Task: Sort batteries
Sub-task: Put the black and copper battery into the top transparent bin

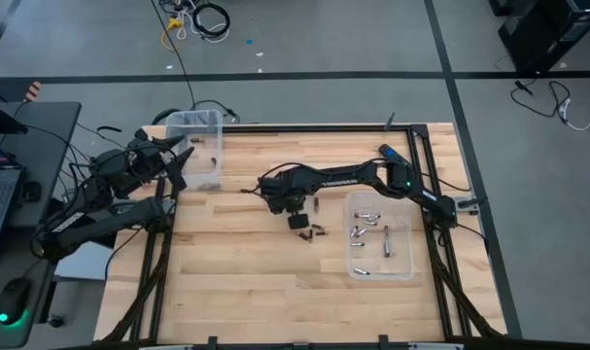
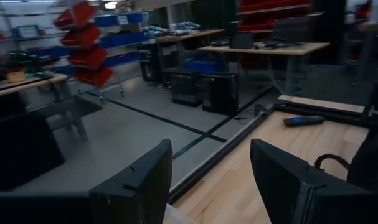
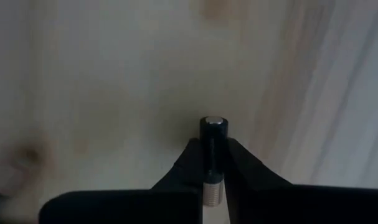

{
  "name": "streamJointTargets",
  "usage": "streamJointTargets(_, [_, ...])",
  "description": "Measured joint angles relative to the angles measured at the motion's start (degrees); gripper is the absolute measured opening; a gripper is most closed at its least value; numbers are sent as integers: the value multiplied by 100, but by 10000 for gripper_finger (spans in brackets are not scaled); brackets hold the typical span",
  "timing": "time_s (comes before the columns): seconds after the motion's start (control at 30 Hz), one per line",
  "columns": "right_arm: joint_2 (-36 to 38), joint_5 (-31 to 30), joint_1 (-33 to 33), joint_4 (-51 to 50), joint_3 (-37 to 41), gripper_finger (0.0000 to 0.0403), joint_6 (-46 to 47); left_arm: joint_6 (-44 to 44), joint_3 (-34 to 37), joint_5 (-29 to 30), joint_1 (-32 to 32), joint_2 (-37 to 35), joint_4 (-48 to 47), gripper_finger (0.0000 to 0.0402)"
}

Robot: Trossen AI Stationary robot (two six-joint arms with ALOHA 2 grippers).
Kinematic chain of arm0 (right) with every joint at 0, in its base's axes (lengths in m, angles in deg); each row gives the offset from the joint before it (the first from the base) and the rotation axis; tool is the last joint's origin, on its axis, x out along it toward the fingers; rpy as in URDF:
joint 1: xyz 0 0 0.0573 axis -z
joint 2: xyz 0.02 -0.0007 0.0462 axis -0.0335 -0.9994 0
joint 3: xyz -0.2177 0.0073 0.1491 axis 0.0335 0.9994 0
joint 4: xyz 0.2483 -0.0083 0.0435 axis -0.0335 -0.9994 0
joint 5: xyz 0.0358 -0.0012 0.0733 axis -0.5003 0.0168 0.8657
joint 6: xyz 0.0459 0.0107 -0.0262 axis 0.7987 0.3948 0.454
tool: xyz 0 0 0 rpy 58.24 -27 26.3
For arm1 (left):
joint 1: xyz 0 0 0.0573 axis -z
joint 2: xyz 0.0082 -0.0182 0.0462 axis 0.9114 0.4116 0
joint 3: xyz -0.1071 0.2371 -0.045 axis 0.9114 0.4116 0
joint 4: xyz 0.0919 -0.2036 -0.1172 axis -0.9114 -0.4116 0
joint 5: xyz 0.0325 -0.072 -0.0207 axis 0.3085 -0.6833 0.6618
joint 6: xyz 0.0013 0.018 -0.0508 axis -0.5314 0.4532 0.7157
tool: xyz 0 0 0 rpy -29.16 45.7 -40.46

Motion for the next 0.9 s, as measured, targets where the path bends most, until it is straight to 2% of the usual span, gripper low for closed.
streamJointTargets(0.1, [301, 250, -107, 168, 11, 23, 4, -15, 0, -523, 0, 0, 4, 214])
streamJointTargets(0.23, [789, 791, -198, 1022, 85, 23, 4, 28, 0, -1484, 0, 1, 61, 214])
streamJointTargets(0.3, [1041, 910, -279, 1457, 304, 23, 13, 168, 0, -1698, 0, 0, 17, 213])
streamJointTargets(0.4, [1569, 1029, -496, 2560, 953, 23, 145, 260, 19, -1744, 0, 0, -266, 213])
streamJointTargets(0.5, [2174, 1041, -716, 4389, 1923, 23, 272, 370, 341, -2036, -2, -2, 2, 213])
streamJointTargets(0.57, [2469, 1033, -824, 5739, 2608, 23, 344, 500, 745, -2522, -2, 2, 578, 213])
streamJointTargets(0.73, [2916, 1002, -1004, 9302, 4016, 23, 400, 1209, 2231, -4416, 28, 17, 3080, 213])
streamJointTargets(0.8, [2940, 1013, -1045, 10451, 4349, 23, 402, 1613, 2835, -4619, 111, 23, 4421, 213])
streamJointTargets(0.87, [2916, 1024, -1057, 11100, 4577, 23, 447, 1992, 3379, -4478, 212, 62, 5710, 213])
streamJointTargets(0.9, [2901, 1028, -1051, 11261, 4628, 23, 505, 2178, 3476, -4348, 285, 100, 5979, 213])
